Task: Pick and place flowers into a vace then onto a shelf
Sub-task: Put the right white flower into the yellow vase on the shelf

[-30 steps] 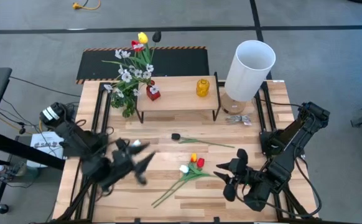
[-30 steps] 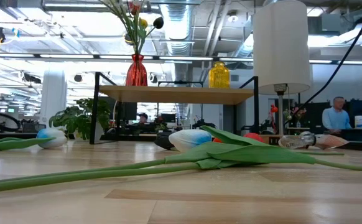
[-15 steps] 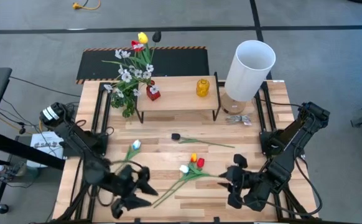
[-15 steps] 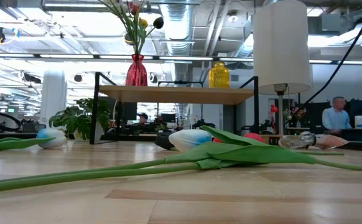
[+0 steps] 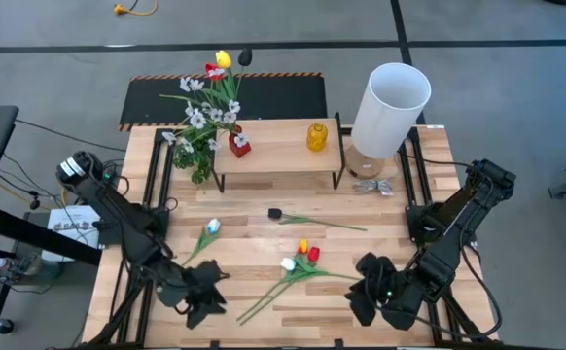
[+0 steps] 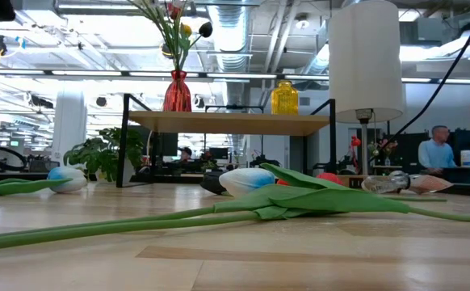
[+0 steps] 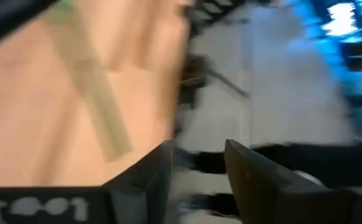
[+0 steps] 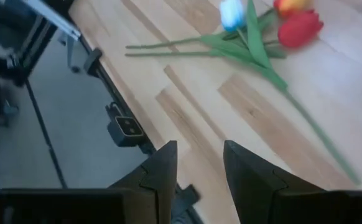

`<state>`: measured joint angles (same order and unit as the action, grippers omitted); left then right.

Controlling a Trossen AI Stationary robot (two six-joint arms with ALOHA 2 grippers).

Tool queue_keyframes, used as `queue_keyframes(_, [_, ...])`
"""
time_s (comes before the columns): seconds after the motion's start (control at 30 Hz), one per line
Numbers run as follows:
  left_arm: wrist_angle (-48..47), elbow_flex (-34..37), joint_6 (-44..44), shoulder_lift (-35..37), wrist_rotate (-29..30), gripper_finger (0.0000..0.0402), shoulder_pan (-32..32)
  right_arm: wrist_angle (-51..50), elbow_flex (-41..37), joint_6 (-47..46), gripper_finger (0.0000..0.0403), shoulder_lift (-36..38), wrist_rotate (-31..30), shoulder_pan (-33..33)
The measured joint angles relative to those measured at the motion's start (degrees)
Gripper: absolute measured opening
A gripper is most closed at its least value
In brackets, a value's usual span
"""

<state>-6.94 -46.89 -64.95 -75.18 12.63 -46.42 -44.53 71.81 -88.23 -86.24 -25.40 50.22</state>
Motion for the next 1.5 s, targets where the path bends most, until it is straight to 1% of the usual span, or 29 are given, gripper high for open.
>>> queue_keyframes(0.1, [-8.8,0.0,-1.0,0.7,8.6,0.0109,-1.2,0.0,0.0,-1.9,0.0123,0.0,-0.3,-0.4])
queue_keyframes(0.2, [-14.4,0.0,-2.4,0.6,15.8,0.0093,-2.3,-0.4,0.0,-1.8,0.0123,0.0,-1.8,-1.5])
queue_keyframes(0.33, [-18.1,0.0,-3.3,0.5,21.5,0.0079,-3.3,-1.3,0.0,1.7,0.0123,0.0,-3.9,-3.3])
queue_keyframes(0.43, [-19.1,0.0,-2.8,0.5,23.9,0.0073,-3.3,-2.0,0.0,4.3,0.0123,0.0,-3.9,-4.9])
queue_keyframes(0.53, [-19.3,0.0,-1.7,0.5,24.2,0.0071,-3.2,-2.0,0.0,9.2,0.0123,0.0,-2.6,-6.6])
queue_keyframes(0.7, [-19.3,0.0,-1.2,0.5,24.1,0.0071,-2.7,-2.5,0.0,21.3,0.0123,0.0,0.4,-9.2])
queue_keyframes(0.93, [-19.0,0.0,-3.9,0.5,22.2,0.0071,-2.7,-3.8,0.0,36.2,0.0123,0.0,4.4,-11.7])
queue_keyframes(1.07, [-19.0,0.0,-6.9,0.5,22.4,0.0071,-2.7,-5.7,0.0,44.5,0.0123,-0.3,6.3,-13.3])
queue_keyframes(1.17, [-19.0,0.0,-8.7,0.5,22.0,0.0071,-2.3,-5.9,0.0,48.9,0.0124,-2.1,8.9,-14.5])
queue_keyframes(1.23, [-19.1,0.0,-8.6,0.5,22.0,0.0071,-2.3,-4.3,0.0,51.3,0.0129,-4.1,12.2,-15.1])
queue_keyframes(1.33, [-18.9,0.0,-5.9,0.5,21.8,0.0071,-2.4,-1.7,0.0,54.7,0.0147,-8.5,16.6,-15.7])
queue_keyframes(1.4, [-18.9,0.0,-3.4,0.5,21.4,0.0071,-2.4,-1.3,0.0,55.7,0.0163,-11.3,17.3,-16.4])
queue_keyframes(1.5, [-19.2,0.0,0.0,0.5,18.8,0.0071,-2.3,-1.1,0.0,55.4,0.0189,-15.6,18.6,-17.9])
